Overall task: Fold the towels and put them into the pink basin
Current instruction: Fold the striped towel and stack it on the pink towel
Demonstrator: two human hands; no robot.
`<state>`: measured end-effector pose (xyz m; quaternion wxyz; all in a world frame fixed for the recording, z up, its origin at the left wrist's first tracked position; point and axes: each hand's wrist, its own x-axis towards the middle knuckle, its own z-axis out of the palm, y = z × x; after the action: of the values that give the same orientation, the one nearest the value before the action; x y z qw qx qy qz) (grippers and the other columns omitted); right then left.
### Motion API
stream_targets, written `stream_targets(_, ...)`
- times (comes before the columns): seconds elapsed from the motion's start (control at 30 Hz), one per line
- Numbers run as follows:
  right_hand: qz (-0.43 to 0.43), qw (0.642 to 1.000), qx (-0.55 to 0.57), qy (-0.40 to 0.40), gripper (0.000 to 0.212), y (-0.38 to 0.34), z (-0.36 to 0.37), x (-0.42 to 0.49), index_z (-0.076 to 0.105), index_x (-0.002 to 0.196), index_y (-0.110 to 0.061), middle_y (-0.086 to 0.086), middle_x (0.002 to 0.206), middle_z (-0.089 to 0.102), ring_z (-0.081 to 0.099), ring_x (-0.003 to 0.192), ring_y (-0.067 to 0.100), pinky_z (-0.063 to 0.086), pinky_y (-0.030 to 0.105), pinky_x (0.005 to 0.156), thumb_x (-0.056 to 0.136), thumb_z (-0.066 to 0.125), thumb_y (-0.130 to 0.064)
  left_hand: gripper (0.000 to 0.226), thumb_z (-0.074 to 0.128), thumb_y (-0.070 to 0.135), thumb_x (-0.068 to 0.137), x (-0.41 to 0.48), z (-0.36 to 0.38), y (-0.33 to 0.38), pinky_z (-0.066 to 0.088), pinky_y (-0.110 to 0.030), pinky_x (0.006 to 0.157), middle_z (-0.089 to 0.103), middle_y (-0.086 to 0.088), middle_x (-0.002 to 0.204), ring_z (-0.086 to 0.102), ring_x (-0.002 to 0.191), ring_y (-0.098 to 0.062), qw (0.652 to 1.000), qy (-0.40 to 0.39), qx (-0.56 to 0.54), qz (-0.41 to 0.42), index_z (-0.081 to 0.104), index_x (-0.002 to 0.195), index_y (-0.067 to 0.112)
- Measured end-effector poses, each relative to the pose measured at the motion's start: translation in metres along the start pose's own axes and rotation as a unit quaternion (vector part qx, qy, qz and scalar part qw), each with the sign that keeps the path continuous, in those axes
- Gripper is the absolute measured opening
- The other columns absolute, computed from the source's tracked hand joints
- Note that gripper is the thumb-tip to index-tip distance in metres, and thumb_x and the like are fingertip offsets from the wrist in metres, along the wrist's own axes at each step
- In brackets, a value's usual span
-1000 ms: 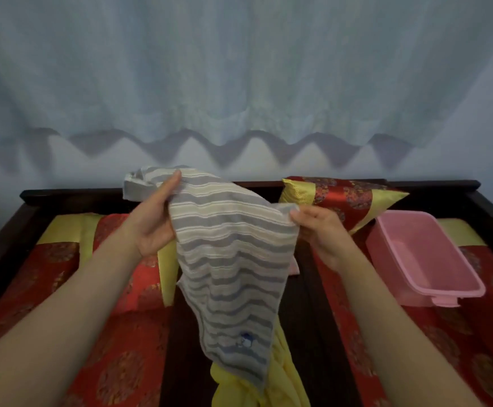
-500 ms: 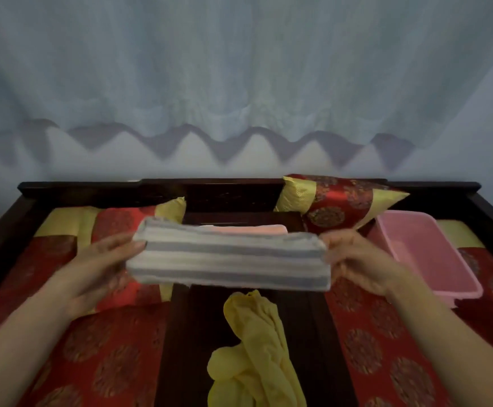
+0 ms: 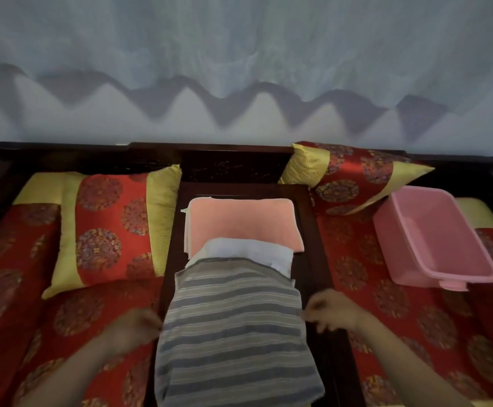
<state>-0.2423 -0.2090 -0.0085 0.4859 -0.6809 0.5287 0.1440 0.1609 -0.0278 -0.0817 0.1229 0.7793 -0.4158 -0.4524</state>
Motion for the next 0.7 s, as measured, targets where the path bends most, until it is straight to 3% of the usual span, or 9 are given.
stream_targets(0.1,-0.063,0.98,0.022,0.188,0.012,-0.019,-0.015,0.045,0.068,0.069,-0.027,-0.005,0.071,0.071,0.067,0.068,0.01,0.048,0.023,0.063,0.08,0.072,-0.026,0.021,0.06,0.002,0.083,0.03,-0.004,0.05,0.045,-0.024,0.08,0.069,-0.003,0.097,0.064,0.089,-0.017,0.99,0.124,-0.004,0.074,0.069,0.097,0.014)
stream_targets(0.17,-0.079,0.973,-0.008,0.217,0.008,-0.025,-0.014,0.074,0.072,0.085,-0.021,0.0,0.09,0.074,0.068,0.087,0.015,0.049,0.027,0.08,0.078,0.073,-0.019,0.027,0.056,0.0,0.082,0.05,-0.001,0.074,0.044,-0.027,0.077,0.067,-0.007,0.098,0.063,0.092,-0.023,0.982,0.127,0.046,0.132,0.065,0.105,0.011)
stream_targets(0.27,-0.058,0.986,-0.045,0.148,0.026,-0.022,-0.002,0.099,0.062,0.094,-0.025,0.003,0.094,0.066,0.063,0.091,0.021,0.047,0.029,0.083,0.073,0.075,-0.016,0.034,0.057,0.005,0.08,0.072,0.009,0.079,0.043,-0.034,0.082,0.057,-0.016,0.104,0.056,0.1,-0.035,0.98,0.107,0.127,0.111,0.059,0.114,0.009)
stream_targets(0.33,-0.049,0.989,-0.061,0.127,0.033,-0.016,0.001,0.105,0.053,0.091,-0.028,-0.001,0.087,0.058,0.058,0.084,0.019,0.044,0.028,0.073,0.07,0.078,-0.022,0.028,0.057,0.016,0.08,0.075,0.012,0.081,0.043,-0.037,0.079,0.053,-0.008,0.1,0.053,0.103,-0.032,0.978,0.136,0.141,0.074,0.057,0.108,0.016)
stream_targets(0.43,-0.059,0.99,-0.073,0.101,0.031,-0.006,0.0,0.105,0.052,0.088,-0.024,-0.003,0.085,0.055,0.055,0.081,0.017,0.039,0.025,0.068,0.072,0.078,-0.028,0.013,0.061,0.028,0.08,0.074,0.002,0.082,0.044,-0.034,0.075,0.059,0.004,0.085,0.058,0.091,-0.023,0.982,0.103,0.154,0.046,0.054,0.091,0.026)
stream_targets(0.57,-0.107,0.982,-0.123,0.092,0.026,0.003,0.0,0.098,0.046,0.074,-0.028,-0.001,0.08,0.058,0.058,0.077,0.021,0.045,0.033,0.07,0.075,0.072,-0.033,0.02,0.077,0.013,0.073,0.077,-0.033,0.078,0.043,-0.028,0.064,0.066,0.003,0.067,0.062,0.07,-0.017,0.991,0.057,0.052,0.106,0.063,0.065,0.025)
stream_targets(0.63,-0.098,0.984,-0.132,0.062,0.025,0.003,0.001,0.097,0.047,0.073,-0.031,-0.004,0.079,0.058,0.061,0.078,0.02,0.047,0.031,0.07,0.072,0.071,-0.024,0.011,0.078,0.009,0.073,0.081,-0.043,0.085,0.043,-0.027,0.066,0.068,0.001,0.068,0.061,0.067,-0.01,0.99,0.025,-0.046,0.133,0.071,0.067,0.014)
stream_targets(0.7,-0.083,0.987,-0.137,0.023,0.028,0.002,0.0,0.099,0.052,0.072,-0.032,-0.009,0.075,0.059,0.063,0.073,0.01,0.047,0.021,0.066,0.069,0.073,-0.014,0.005,0.075,0.006,0.075,0.085,-0.045,0.096,0.042,-0.024,0.068,0.067,-0.001,0.073,0.059,0.07,-0.007,0.982,0.0,-0.121,0.146,0.071,0.074,0.006)
